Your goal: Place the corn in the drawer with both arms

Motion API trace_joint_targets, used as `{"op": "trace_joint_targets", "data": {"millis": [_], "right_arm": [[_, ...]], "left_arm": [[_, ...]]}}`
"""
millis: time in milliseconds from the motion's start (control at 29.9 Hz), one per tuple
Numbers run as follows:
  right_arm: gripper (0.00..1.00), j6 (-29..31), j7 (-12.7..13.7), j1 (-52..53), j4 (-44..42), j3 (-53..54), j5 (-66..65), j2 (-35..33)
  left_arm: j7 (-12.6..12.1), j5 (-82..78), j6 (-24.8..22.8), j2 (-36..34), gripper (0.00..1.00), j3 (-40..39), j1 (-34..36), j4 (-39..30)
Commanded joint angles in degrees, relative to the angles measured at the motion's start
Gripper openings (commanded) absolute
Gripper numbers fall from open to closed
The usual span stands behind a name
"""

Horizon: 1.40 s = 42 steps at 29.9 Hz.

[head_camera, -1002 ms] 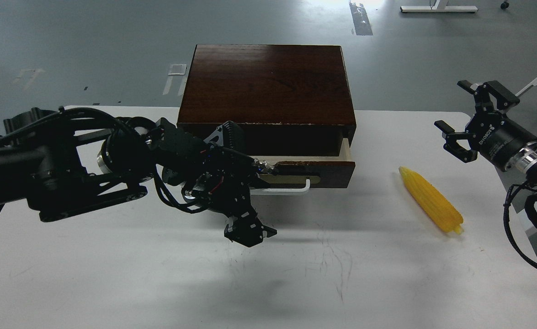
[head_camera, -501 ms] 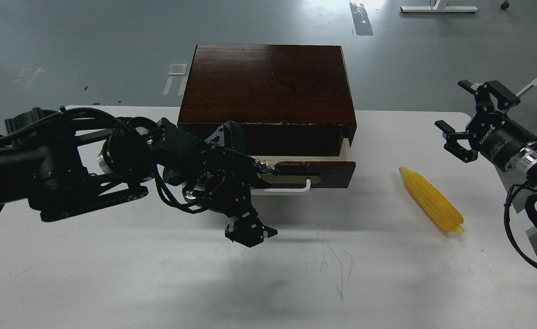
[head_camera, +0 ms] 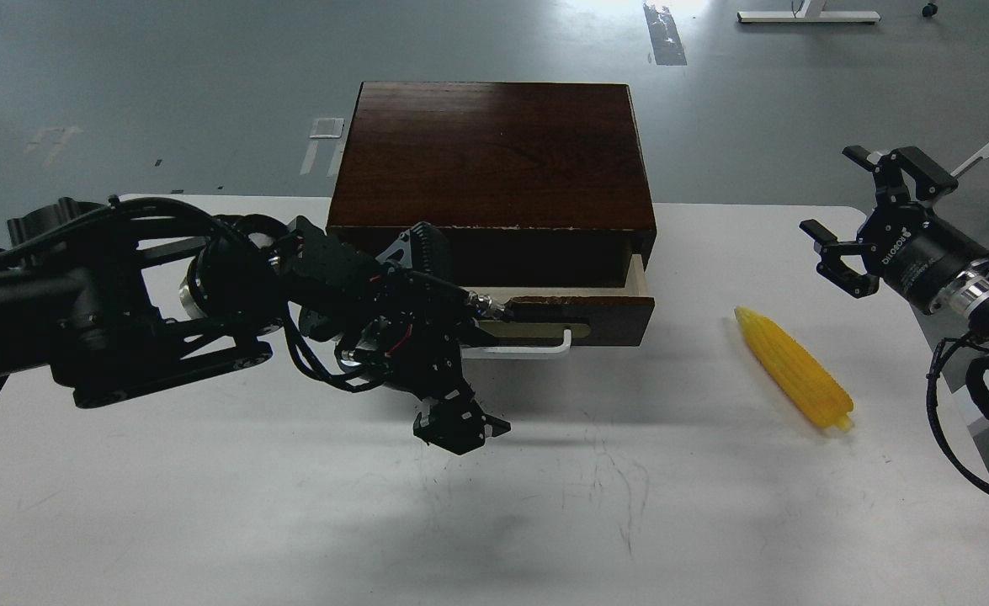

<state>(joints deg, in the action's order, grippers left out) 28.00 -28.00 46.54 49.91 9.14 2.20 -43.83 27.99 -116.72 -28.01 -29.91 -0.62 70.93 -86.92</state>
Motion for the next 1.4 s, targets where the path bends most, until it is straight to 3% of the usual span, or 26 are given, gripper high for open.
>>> {"op": "trace_joint_targets", "data": {"millis": [0, 936, 1136, 1370], "right_arm": [[1.00, 0.00, 0.00, -0.05, 0.01, 0.08, 0.00, 0.06], [1.00, 0.00, 0.00, -0.14, -0.07, 0.08, 0.00, -0.03], [1.00, 0.00, 0.00, -0.14, -0.07, 0.08, 0.00, -0.55], [1.00, 0.00, 0.00, -0.05, 0.01, 0.00, 0.00, -0.64]], "left_arm": [[0.01, 0.00, 0.01, 0.12, 0.99, 0.00, 0.17, 0.00], [0.01, -1.40, 0.01, -1.20, 0.99, -0.08, 3.60, -0.79], [0.01, 2.45, 0.01, -6.73, 0.99, -2.36, 4.30, -4.66], [0.01, 23.62, 0.01, -16.40, 0.99, -10.80, 3.69, -4.40]]}}
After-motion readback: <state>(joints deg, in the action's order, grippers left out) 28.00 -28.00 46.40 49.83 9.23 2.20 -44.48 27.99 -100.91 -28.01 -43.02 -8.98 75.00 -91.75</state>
